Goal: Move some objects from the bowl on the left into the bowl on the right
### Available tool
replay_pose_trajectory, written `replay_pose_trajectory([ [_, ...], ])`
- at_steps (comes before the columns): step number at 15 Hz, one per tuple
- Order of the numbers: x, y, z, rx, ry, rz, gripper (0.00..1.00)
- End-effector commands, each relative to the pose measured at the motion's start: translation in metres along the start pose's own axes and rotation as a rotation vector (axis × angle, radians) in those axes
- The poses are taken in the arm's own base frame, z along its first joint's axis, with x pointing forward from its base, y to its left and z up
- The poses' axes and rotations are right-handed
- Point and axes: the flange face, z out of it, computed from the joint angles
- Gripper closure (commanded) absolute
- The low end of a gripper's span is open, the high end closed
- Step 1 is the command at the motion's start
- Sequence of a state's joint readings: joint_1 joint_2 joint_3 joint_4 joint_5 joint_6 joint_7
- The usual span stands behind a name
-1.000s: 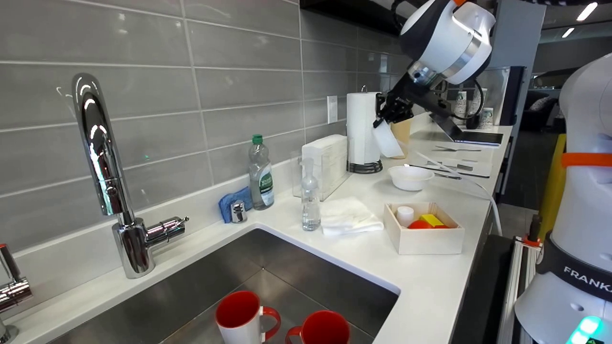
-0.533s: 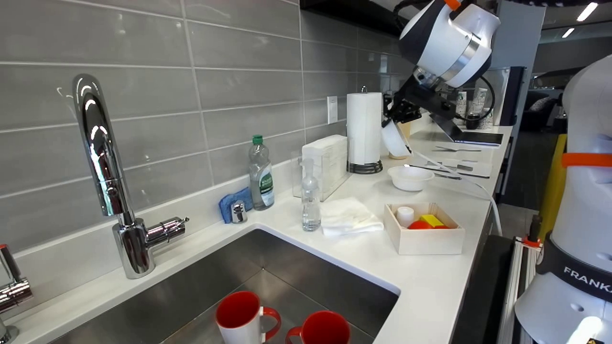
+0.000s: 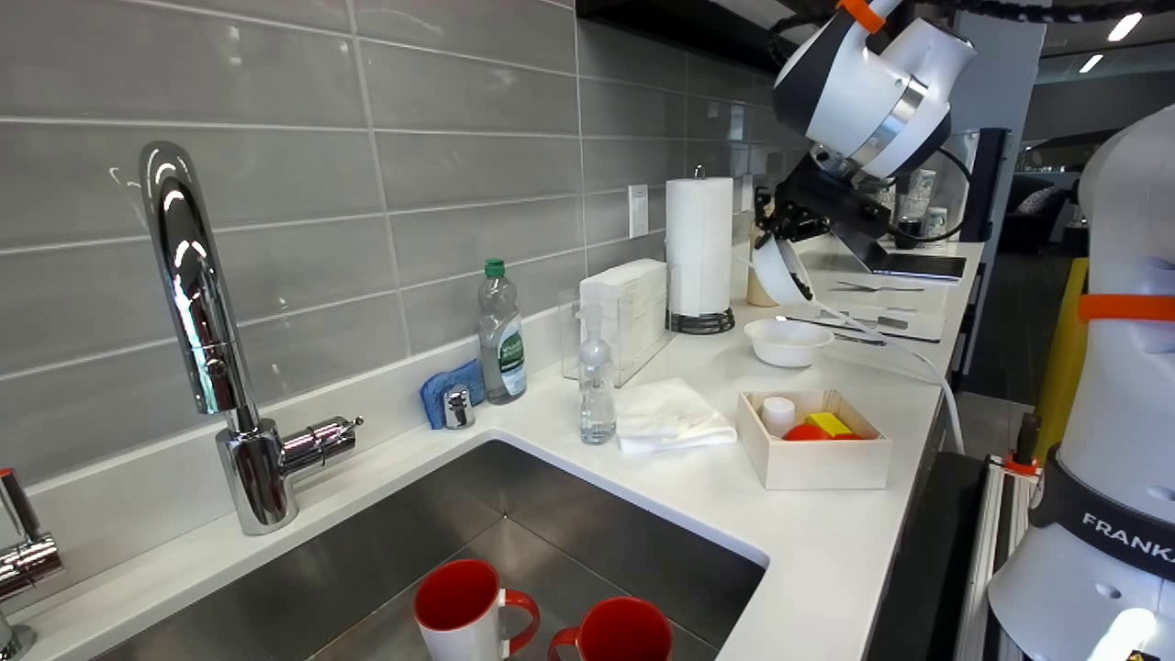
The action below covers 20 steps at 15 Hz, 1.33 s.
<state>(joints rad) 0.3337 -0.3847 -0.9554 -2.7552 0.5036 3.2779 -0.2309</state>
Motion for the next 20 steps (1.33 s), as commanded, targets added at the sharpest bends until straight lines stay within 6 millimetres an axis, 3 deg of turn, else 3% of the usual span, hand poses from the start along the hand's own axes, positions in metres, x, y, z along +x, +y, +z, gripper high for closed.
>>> replay_pose_trajectory([
  [1,-0.005,0.001,0.006,-0.032,0.024,0.025,1.00],
  [7,-0.010,0.004,0.014,-0.048,0.040,0.063,1.00],
  [20,0.003,0.001,0.025,-0.040,0.122,0.074,1.00],
])
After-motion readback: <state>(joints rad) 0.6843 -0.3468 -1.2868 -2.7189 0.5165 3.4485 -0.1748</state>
